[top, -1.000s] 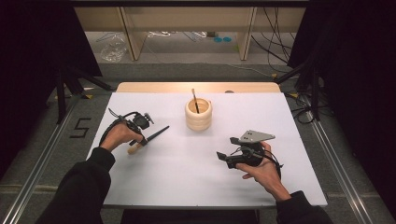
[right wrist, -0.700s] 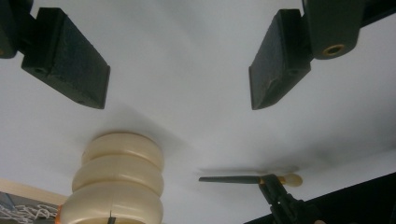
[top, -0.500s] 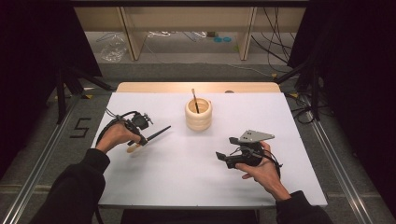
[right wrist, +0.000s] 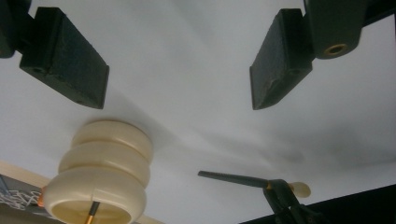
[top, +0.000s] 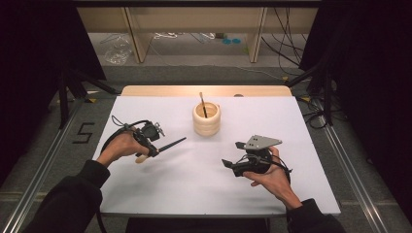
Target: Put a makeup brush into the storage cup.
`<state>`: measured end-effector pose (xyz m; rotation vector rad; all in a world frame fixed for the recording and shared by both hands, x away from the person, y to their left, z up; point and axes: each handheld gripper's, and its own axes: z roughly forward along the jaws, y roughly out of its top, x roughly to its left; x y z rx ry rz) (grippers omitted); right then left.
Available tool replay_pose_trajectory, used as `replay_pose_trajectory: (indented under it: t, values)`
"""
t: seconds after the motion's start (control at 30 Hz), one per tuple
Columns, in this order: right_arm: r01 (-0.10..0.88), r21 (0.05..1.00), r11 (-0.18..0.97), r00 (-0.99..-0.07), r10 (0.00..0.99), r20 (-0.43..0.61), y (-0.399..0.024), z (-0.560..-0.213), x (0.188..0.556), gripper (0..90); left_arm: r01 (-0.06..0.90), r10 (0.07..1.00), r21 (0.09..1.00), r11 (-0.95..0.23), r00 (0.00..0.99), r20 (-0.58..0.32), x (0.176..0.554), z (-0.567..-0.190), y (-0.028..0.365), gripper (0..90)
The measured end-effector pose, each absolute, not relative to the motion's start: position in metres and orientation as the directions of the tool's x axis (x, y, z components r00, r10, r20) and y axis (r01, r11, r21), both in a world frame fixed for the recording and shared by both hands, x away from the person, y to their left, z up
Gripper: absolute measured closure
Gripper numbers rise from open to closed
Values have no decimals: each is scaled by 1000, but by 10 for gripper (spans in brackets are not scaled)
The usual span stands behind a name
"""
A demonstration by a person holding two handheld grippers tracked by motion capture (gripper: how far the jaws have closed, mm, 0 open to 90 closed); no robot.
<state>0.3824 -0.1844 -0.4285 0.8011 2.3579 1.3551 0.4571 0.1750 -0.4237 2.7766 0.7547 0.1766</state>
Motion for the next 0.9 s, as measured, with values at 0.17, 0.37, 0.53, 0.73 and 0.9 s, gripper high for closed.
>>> replay_pose_trajectory:
  t: [0.17, 0.37, 0.53, 0.73, 0.9]
  values:
    - [274, 842, 465, -828, 559, -39, -176, -426, 380, 204, 420, 446, 266, -868, 894, 46, 443, -425, 163, 784]
    - [244, 817, 523, -861, 504, -66, -168, -427, 380, 224, 359, 381, 260, -896, 924, 36, 428, -424, 148, 784]
    - [216, 788, 576, -888, 452, -87, -161, -424, 378, 231, 322, 342, 265, -909, 939, 33, 417, -425, 138, 784]
    - [187, 757, 626, -910, 400, -106, -150, -425, 377, 255, 279, 299, 276, -920, 954, 30, 406, -428, 122, 784]
    - [143, 722, 677, -931, 339, -133, -139, -427, 377, 318, 242, 261, 287, -927, 965, 29, 396, -428, 109, 784]
